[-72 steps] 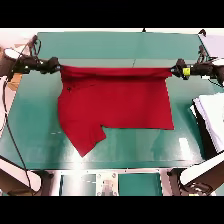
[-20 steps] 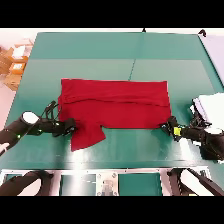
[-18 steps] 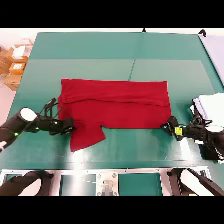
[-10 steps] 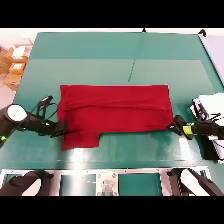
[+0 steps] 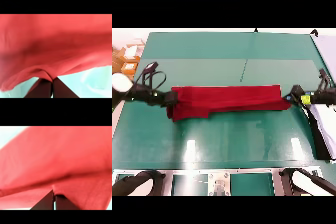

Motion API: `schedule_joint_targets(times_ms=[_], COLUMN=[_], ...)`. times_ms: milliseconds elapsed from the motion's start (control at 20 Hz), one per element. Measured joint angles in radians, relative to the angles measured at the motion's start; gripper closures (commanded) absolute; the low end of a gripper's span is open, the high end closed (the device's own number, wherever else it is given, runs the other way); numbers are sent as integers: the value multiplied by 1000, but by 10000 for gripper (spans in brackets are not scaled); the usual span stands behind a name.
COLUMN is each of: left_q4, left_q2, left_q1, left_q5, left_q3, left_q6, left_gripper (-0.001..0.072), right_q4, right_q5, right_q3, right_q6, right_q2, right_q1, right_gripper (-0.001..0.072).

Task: Fold the shirts.

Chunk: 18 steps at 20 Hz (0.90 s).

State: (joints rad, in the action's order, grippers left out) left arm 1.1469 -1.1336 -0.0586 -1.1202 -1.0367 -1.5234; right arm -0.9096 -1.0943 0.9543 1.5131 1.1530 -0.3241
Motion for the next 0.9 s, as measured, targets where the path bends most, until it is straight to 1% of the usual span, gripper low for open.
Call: schedule_joint_targets(times_ms=[200,250,300,350,400,450,600,650,900], left_q4=[5,5,5,6,7,7,18,29,61], left_q2=[-244,-302,-359,-406,-444,-469,-512,-519,-535], left_q1=[1,3,5,6,8,9,15,20,43], left_q5=[54,66,78,94,105,126,126,104,-54], left_q3=[-190,-234,-280,-317,-352,-380,-467,-495,-594], left_q6=[26,29,31,34,35,36,39,39,39], left_gripper=[682,681,628,290,65,32,36,60,60], right_q4=[7,11,20,24,35,40,50,51,-20], right_q5=[37,50,61,70,79,79,35,-1,-182], right_q3=[180,222,258,293,330,365,480,518,622], right_q6=[12,13,14,15,15,15,-7,-26,-109], right_q2=[256,323,384,440,495,535,605,616,667], right_q1=[55,61,66,69,70,70,32,10,-116], right_gripper=[697,624,402,237,218,218,218,218,216])
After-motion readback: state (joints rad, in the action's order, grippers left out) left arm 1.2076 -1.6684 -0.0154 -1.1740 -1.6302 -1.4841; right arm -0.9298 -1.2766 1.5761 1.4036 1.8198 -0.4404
